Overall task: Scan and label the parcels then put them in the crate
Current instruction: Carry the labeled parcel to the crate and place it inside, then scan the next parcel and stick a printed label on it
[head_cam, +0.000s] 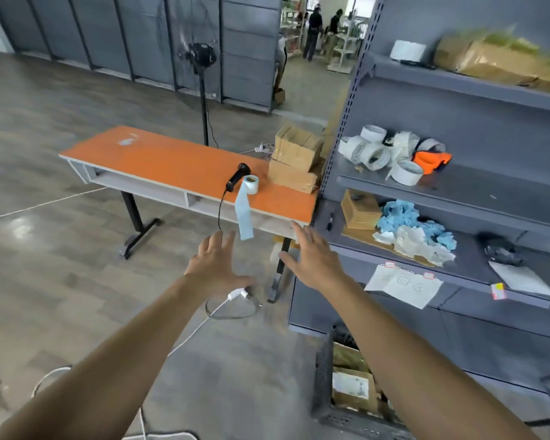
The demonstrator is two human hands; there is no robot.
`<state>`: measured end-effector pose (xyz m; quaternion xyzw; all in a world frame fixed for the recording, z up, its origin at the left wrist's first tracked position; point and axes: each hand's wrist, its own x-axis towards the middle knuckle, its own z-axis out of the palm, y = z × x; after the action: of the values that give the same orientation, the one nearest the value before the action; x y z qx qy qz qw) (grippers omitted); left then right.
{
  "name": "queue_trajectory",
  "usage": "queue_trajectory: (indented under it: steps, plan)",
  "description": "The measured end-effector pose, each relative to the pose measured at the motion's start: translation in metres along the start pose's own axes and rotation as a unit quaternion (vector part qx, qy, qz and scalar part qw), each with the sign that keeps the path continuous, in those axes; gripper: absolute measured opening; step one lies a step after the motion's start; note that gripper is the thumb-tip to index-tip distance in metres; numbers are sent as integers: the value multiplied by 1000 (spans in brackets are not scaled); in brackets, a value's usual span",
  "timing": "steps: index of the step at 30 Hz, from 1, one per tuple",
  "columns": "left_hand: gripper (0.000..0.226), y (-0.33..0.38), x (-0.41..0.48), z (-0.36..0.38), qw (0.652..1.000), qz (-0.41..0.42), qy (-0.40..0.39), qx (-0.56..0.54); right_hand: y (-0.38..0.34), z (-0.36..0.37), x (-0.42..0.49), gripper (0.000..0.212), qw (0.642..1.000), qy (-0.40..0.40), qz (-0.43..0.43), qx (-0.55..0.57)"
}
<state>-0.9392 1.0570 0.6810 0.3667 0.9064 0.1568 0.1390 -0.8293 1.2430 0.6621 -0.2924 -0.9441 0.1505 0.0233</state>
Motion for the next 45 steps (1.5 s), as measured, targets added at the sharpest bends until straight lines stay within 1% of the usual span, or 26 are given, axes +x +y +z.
queue_trajectory:
  steps: [5, 11, 15, 22, 27, 32, 36, 39, 45]
  plan:
    - [110, -33, 61, -22, 1000, 14, -1, 5, -29, 0, 61, 73, 1000, 11, 8, -8]
    - [110, -48, 166, -36, 999, 28, -1, 17, -30, 2, 164, 74, 999, 28, 16, 7]
    - [108, -43, 257, -48, 998, 39, 4, 43, -20, 4, 253, 73, 998, 44, 22, 24]
    - [104, -22, 405, -69, 998, 42, -8, 49, 5, -10, 395, 72, 997, 42, 49, 51]
    - [106, -14, 476, -73, 997, 39, -35, 64, 20, -17, 457, 70, 995, 39, 78, 58]
    - [106, -10, 539, -81, 995, 60, -56, 61, 32, -21, 505, 69, 992, 38, 113, 48]
    - [106, -5, 592, -81, 992, 94, -61, 49, 41, -21, 540, 68, 986, 48, 158, 28]
    - [100, 2, 633, -80, 989, 127, -69, 16, 49, -23, 564, 67, 976, 66, 208, 13]
    - [87, 15, 696, -75, 972, 148, -163, -80, 70, -31, 593, 65, 929, 85, 355, 60]
